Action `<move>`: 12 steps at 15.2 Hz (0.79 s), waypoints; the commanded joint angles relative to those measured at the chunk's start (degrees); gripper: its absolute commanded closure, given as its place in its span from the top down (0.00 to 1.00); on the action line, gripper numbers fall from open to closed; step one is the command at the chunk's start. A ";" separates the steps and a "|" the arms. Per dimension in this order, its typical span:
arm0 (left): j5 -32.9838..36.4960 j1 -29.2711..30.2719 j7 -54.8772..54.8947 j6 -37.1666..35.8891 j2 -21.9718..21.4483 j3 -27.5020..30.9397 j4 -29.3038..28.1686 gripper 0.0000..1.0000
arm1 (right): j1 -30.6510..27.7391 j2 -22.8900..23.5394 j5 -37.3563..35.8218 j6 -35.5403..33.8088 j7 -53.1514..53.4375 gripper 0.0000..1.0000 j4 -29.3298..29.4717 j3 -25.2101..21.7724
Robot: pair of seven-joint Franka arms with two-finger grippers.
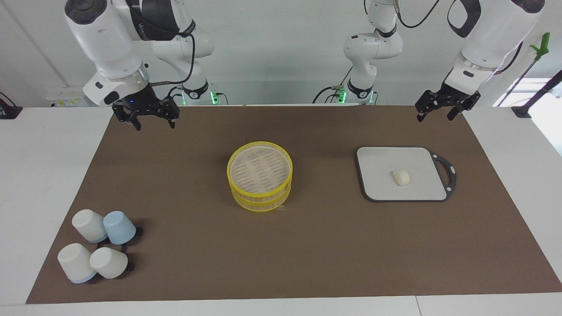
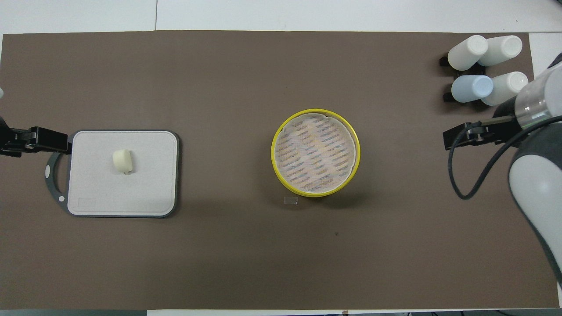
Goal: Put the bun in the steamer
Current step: 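Reach the right gripper to the steamer lid while the left gripper reaches the bun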
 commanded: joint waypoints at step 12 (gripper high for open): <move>-0.86 1.29 -1.06 43.64 2.18 0.93 -34.50 1.00 | 27.85 22.44 3.64 16.06 35.41 1.00 12.47 0.30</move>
